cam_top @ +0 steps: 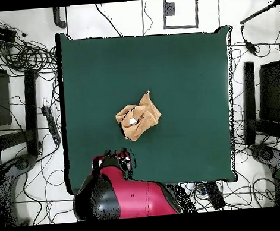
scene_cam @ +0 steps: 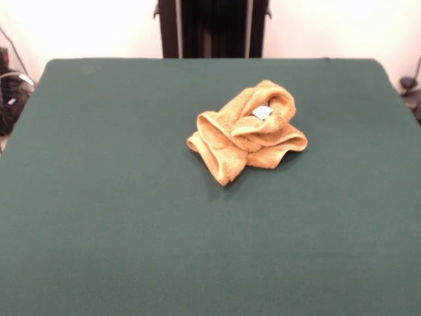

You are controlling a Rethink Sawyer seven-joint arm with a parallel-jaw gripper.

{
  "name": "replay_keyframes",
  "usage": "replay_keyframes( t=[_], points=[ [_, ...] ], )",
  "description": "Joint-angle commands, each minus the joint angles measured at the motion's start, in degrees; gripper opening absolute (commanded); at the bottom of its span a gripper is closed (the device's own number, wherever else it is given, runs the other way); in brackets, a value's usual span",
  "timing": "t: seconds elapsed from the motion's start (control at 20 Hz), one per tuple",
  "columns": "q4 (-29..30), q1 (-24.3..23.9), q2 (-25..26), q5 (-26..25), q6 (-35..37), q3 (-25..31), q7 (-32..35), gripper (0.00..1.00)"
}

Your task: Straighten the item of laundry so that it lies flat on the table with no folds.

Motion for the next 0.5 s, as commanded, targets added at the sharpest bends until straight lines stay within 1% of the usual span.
replay_keyframes(
  t=[0.05, 0.1, 0.25, 0.5],
  points=[
    [5.96, -0.99, 7.49, 2.85, -2.64, 4.24, 12.87, 1.00],
    [5.50, -1.10, 8.54, 2.90, -3.04, 4.24, 12.98, 1.00],
    [5.95, -1.82, 9.48, 3.07, -4.26, 5.06, 12.97, 1.00],
    [5.67, -1.17, 10.67, 2.46, -5.48, 4.29, 13.31, 1.00]
  ],
)
